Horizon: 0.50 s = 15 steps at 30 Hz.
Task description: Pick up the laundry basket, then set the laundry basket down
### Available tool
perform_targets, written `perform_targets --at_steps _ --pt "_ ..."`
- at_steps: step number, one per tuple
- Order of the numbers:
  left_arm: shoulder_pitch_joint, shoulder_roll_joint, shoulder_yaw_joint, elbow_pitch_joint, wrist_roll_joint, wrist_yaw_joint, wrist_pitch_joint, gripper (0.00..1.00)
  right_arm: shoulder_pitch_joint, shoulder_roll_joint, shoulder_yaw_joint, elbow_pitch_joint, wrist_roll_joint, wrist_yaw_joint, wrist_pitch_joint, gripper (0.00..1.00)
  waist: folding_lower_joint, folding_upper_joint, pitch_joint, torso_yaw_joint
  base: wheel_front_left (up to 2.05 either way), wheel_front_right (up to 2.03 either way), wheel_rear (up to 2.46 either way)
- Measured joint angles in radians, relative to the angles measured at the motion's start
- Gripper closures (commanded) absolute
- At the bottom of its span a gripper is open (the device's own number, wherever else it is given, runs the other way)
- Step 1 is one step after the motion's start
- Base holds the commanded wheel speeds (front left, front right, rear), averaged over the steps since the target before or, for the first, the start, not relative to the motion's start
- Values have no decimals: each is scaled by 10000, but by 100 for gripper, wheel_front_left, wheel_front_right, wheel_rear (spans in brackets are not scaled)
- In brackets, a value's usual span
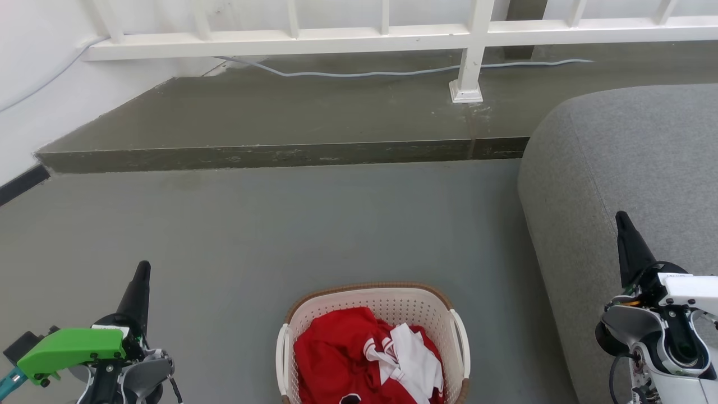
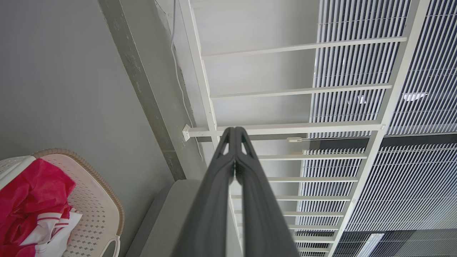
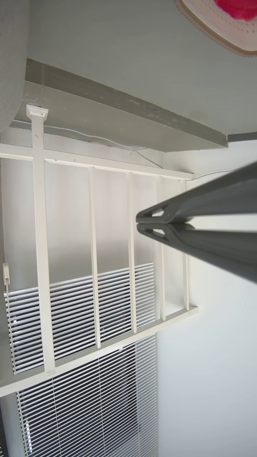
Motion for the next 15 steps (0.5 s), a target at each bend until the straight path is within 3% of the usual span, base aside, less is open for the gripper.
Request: perform_targets --at_steps 15 --pt "0 -2 0 -13 0 0 0 100 2 0 4 -8 0 0 0 100 0 0 0 0 0 0 0"
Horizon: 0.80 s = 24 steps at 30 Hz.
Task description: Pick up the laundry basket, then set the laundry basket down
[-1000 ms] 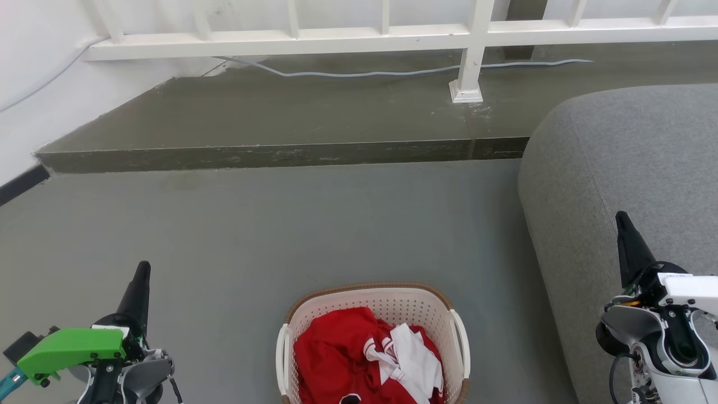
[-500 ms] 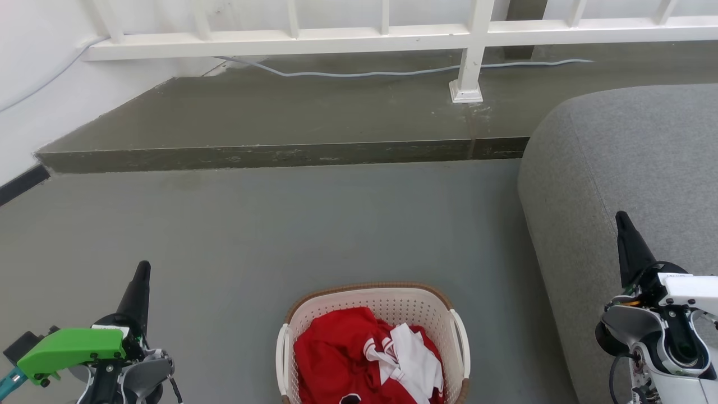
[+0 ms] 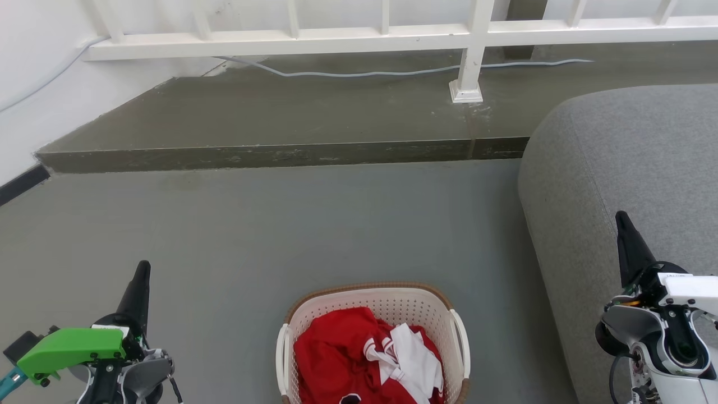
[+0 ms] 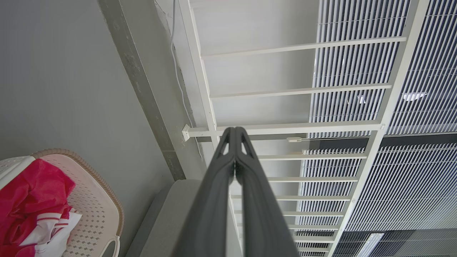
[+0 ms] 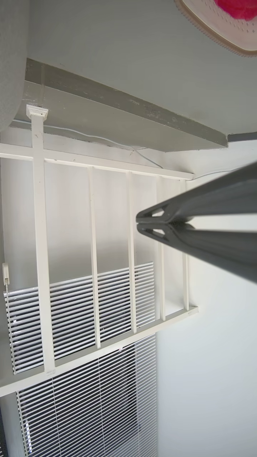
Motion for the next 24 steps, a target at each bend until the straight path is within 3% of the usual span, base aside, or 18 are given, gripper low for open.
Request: perform_targets --at_steps 24 --pt "0 0 0 -4 0 0 0 100 2 0 8 -19 2 0 0 100 0 0 0 0 0 0 0"
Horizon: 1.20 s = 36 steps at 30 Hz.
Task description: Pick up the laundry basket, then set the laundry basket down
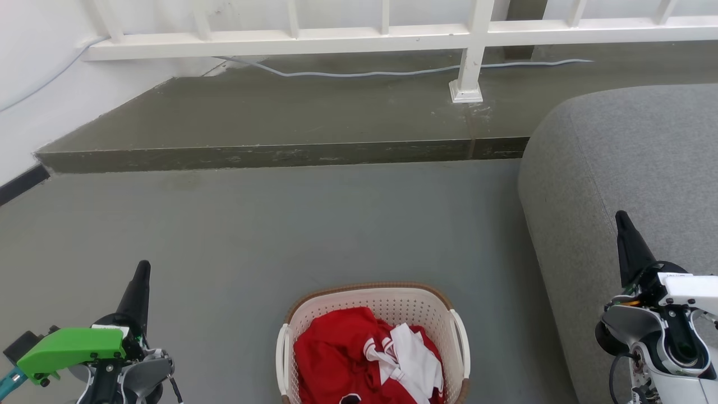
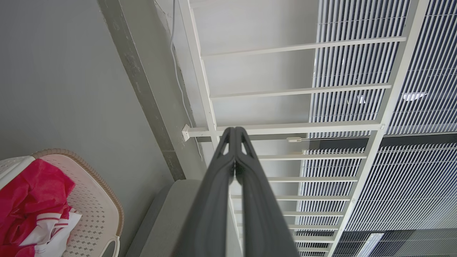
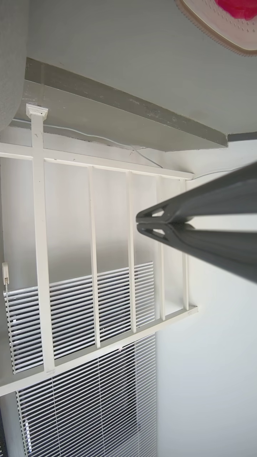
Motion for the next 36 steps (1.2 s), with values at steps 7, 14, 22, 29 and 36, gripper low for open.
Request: perform_targets --at_steps 7,14,22,29,36 --pt "0 0 0 -2 0 0 0 100 0 0 2 -4 10 0 0 100 0 0 0 0 0 0 0" --pt "0 0 0 -4 0 0 0 100 0 0 4 -6 10 0 0 100 0 0 0 0 0 0 0" --pt "0 0 0 -4 0 0 0 100 1 0 8 -8 10 0 0 100 0 0 0 0 0 0 0" --pt "0 0 0 -6 0 0 0 100 1 0 10 -10 10 0 0 100 0 0 0 0 0 0 0" --pt "0 0 0 -6 0 0 0 100 2 0 10 -10 10 0 0 100 0 0 0 0 0 0 0"
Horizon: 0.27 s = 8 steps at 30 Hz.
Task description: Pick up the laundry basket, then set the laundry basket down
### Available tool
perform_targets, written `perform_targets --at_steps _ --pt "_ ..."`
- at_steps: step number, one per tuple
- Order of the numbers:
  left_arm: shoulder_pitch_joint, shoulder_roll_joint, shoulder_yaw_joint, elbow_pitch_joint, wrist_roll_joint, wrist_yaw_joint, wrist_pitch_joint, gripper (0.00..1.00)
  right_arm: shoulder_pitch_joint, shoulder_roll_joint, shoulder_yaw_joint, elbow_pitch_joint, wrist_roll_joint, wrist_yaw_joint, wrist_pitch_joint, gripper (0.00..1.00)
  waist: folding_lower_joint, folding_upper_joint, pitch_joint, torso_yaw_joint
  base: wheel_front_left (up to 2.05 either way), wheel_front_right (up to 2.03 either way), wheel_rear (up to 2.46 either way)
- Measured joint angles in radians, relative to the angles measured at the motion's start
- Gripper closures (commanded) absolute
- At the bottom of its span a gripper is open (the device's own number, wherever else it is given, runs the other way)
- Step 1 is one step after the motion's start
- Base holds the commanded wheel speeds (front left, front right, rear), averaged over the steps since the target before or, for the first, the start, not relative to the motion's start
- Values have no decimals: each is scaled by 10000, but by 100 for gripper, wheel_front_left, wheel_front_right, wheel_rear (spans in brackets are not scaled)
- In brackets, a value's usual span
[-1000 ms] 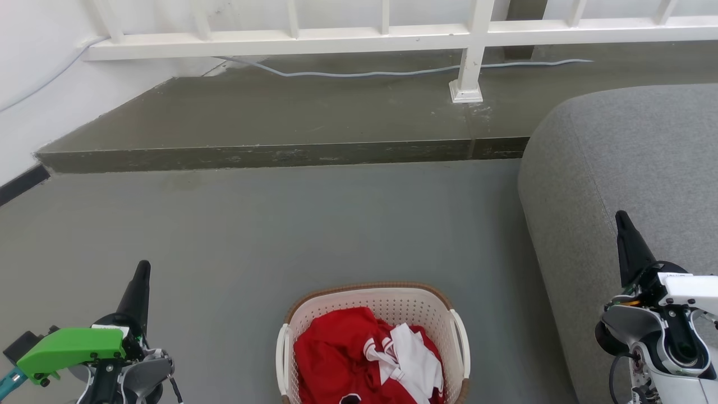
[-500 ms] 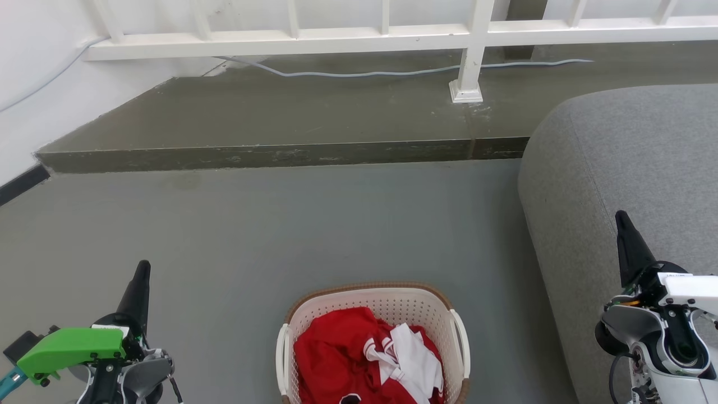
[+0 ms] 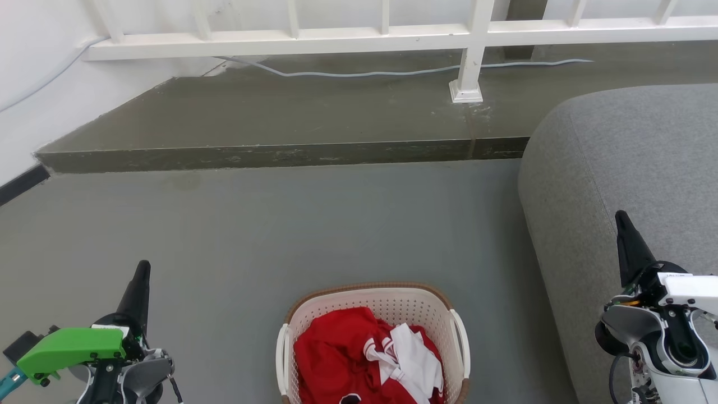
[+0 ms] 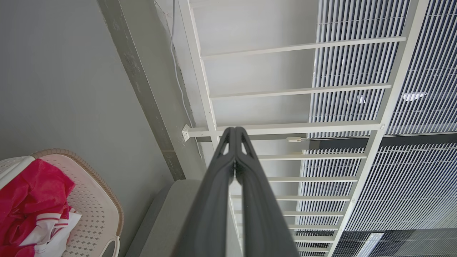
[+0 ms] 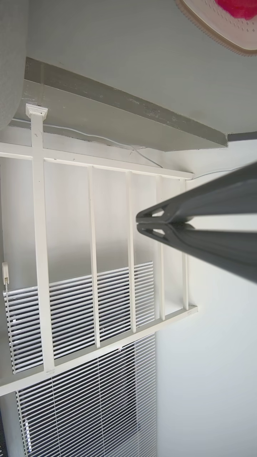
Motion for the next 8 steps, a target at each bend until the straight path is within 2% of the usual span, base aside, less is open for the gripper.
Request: perform_targets --at_steps 8 --pt "0 0 0 -2 0 0 0 100 0 0 0 -2 0 0 0 100 0 0 0 0 0 0 0"
